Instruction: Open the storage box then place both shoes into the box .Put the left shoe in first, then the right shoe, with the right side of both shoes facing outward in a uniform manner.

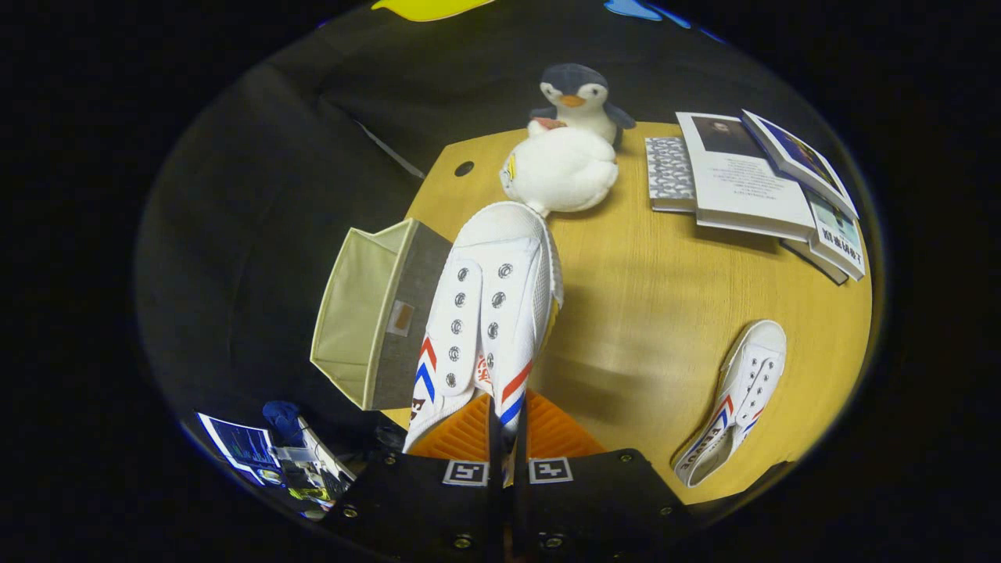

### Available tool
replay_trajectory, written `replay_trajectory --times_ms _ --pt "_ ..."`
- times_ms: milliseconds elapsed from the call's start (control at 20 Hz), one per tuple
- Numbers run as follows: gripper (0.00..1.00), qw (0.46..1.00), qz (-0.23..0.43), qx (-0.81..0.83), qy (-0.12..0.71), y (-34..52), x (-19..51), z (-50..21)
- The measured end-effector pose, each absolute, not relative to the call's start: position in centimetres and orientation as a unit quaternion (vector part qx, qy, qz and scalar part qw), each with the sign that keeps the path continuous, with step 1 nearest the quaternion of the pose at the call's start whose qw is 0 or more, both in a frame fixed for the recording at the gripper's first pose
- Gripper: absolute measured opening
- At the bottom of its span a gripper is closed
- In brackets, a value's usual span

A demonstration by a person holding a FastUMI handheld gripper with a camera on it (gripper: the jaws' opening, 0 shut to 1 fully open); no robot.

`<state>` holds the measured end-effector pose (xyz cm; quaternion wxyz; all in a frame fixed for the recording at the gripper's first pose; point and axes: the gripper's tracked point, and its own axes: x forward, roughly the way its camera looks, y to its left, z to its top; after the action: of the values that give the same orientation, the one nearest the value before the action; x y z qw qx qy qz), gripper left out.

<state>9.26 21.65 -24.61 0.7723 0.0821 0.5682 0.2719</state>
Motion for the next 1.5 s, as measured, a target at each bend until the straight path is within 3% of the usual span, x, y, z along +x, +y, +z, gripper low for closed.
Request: replay_trajectory --times_ms 550,1300,1400,1450,1500 --pt "0.05 0.766 0.341 0.031 0.544 33.6 10.3 -20.0" --pt "0.04 0.738 0.346 -0.096 0.572 43.8 9.4 -25.0" --pt "0.08 0.732 0.345 -0.092 0.580 44.6 8.9 -25.4" --pt "0.22 0.729 0.357 -0.074 0.579 45.6 8.7 -24.9" --pt "0.30 0.733 0.360 -0.071 0.573 45.8 9.2 -24.3"
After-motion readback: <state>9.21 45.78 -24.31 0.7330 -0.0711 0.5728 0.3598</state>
